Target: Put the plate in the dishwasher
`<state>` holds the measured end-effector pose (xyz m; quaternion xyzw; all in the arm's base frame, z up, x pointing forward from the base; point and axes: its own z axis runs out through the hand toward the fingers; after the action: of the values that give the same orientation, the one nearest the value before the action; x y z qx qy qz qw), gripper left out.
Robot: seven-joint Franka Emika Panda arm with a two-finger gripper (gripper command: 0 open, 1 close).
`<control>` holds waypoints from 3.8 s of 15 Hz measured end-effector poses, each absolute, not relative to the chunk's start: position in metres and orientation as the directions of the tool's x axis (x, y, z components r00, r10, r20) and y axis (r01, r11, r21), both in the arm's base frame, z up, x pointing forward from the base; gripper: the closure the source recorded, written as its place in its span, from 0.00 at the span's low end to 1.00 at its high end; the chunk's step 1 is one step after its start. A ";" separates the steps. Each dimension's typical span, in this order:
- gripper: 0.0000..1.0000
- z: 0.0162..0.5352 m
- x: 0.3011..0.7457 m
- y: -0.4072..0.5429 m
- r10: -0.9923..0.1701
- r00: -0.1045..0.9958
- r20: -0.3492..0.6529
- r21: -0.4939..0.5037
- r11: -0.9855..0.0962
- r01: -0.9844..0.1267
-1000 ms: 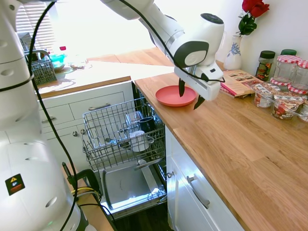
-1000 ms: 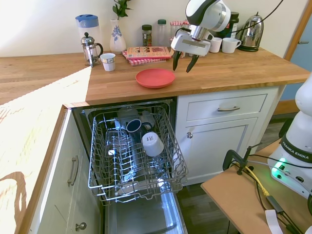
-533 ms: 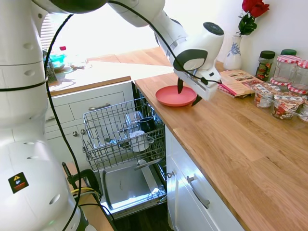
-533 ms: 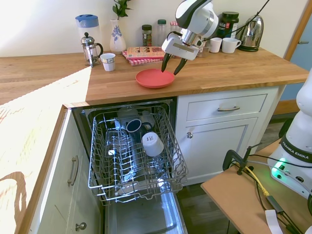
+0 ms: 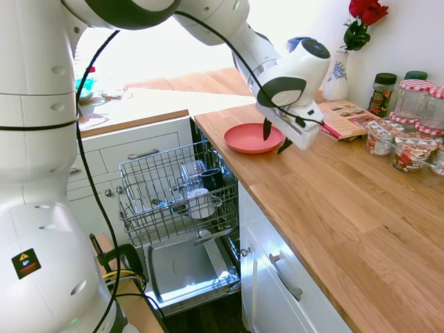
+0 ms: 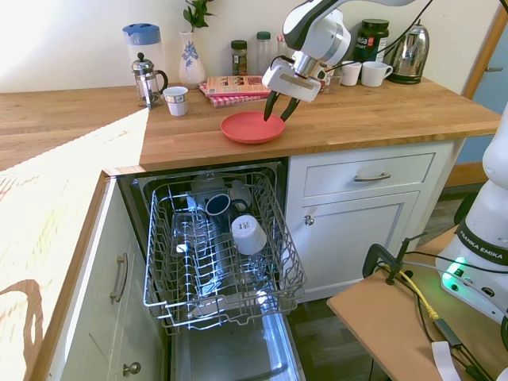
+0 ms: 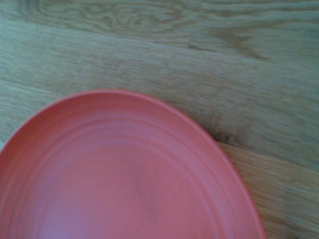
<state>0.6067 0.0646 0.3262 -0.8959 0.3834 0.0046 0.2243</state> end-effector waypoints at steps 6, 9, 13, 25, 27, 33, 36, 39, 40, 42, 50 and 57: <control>1.00 0.321 0.613 0.067 -0.680 0.709 -0.190 -0.394 -0.608 -0.689; 1.00 0.318 0.614 0.065 -0.681 0.707 -0.191 -0.391 -0.607 -0.692; 1.00 0.321 0.618 0.066 -0.676 0.710 -0.197 -0.393 -0.609 -0.689; 1.00 0.490 0.577 0.263 -0.528 0.842 0.113 -0.255 -0.834 -0.489; 1.00 0.516 0.538 0.337 -0.458 0.859 0.229 -0.195 -0.886 -0.421; 1.00 0.495 0.375 0.502 -0.187 0.818 0.544 0.046 -0.967 -0.252; 1.00 0.406 0.312 0.541 -0.017 0.755 0.655 0.191 -0.964 -0.187; 1.00 0.339 0.301 0.539 0.149 0.681 0.717 0.345 -0.925 -0.160; 1.00 0.321 0.300 0.537 0.203 0.655 0.728 0.392 -0.907 -0.156; 1.00 0.278 0.295 0.535 0.309 0.613 0.727 0.491 -0.858 -0.150; 1.00 0.206 0.282 0.581 0.367 0.687 0.627 0.561 -0.825 -0.071; 0.00 0.182 0.342 0.574 0.268 0.795 0.544 0.562 -0.820 -0.109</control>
<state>0.3418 0.5742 0.1821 -0.8997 -0.0441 -0.3167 -0.2970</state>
